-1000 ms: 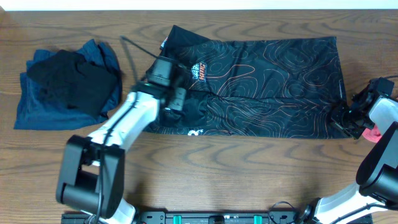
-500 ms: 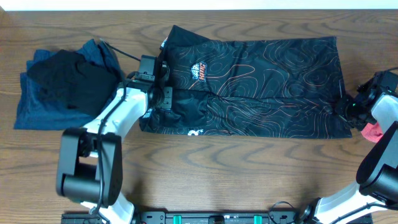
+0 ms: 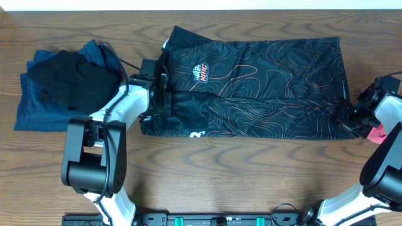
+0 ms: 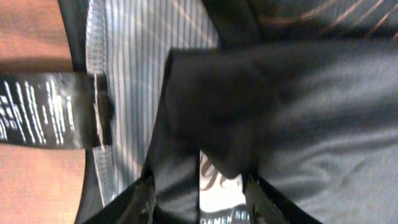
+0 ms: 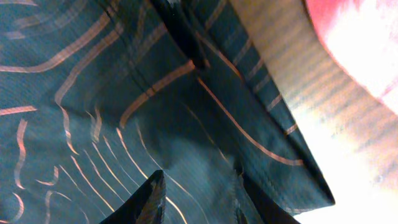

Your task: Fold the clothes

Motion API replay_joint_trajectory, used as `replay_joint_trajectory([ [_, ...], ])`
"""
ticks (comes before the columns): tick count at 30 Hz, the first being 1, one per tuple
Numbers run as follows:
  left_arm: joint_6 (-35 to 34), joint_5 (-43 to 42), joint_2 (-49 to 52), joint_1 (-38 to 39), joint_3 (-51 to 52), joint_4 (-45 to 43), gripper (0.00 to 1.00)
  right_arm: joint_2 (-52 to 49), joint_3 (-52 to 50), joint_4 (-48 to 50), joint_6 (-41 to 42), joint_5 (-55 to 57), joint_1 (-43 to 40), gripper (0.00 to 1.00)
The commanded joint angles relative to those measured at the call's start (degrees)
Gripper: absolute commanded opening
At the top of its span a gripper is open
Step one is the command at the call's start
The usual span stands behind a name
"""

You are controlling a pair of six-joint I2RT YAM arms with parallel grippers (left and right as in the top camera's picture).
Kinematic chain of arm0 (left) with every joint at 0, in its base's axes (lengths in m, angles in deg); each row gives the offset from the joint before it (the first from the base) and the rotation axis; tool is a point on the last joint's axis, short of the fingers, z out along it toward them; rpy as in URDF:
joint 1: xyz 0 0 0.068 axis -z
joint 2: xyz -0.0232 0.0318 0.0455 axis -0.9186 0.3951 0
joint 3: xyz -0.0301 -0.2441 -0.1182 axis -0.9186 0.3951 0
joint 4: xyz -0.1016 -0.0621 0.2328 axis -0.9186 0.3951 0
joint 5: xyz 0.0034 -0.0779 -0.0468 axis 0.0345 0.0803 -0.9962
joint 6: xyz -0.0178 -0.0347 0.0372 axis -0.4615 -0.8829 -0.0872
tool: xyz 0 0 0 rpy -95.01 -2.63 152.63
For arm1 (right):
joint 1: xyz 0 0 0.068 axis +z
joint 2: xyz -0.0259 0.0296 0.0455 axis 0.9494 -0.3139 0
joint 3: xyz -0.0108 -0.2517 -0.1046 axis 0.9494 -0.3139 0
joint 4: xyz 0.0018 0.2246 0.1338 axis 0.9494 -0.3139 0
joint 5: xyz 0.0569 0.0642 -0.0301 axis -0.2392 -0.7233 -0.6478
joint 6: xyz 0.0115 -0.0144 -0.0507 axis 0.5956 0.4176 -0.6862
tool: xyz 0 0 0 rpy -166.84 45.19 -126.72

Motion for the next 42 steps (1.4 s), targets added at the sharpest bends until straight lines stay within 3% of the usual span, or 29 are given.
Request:
replay_joint_trajectory([
  [1,-2.1,-1.4,4.0,-0.4,2.5,5.6,0.49,-0.5,-1.7,-1.0,-0.7,2.9,1.0,0.35],
  [7,-2.1,-1.3,4.0,-0.6,2.5,12.4,0.49,-0.5,-6.2,-0.6,-0.6,6.3,1.0,0.32],
  [12,-2.0,-1.1,4.0,-0.6,2.5,15.5,0.49,-0.5,-8.6,-1.2,0.3,8.2,1.0,0.24],
  [18,-2.0,-1.1,4.0,-0.6,2.5,18.0,0.49,-0.5,-8.8,-6.8,9.5,17.6,-0.5,0.24],
  [27,-1.6,-1.1,3.9,-0.6,2.5,22.6,0.49,0.0,-8.8,-14.3,19.1,24.7,-4.3,0.13],
  [34,-1.6,-1.2,1.7,-0.6,2.4,24.3,0.49,3.8,-8.8,-13.9,20.0,23.6,-5.8,0.12],
  [40,-1.2,-1.1,-8.7,-0.6,1.2,22.4,0.50,12.3,-8.3,-11.6,15.1,15.7,-5.8,0.15],
  [42,-1.2,-1.1,-13.4,-0.6,0.9,19.5,0.56,16.2,-7.7,-10.4,13.0,11.4,-5.8,0.19],
])
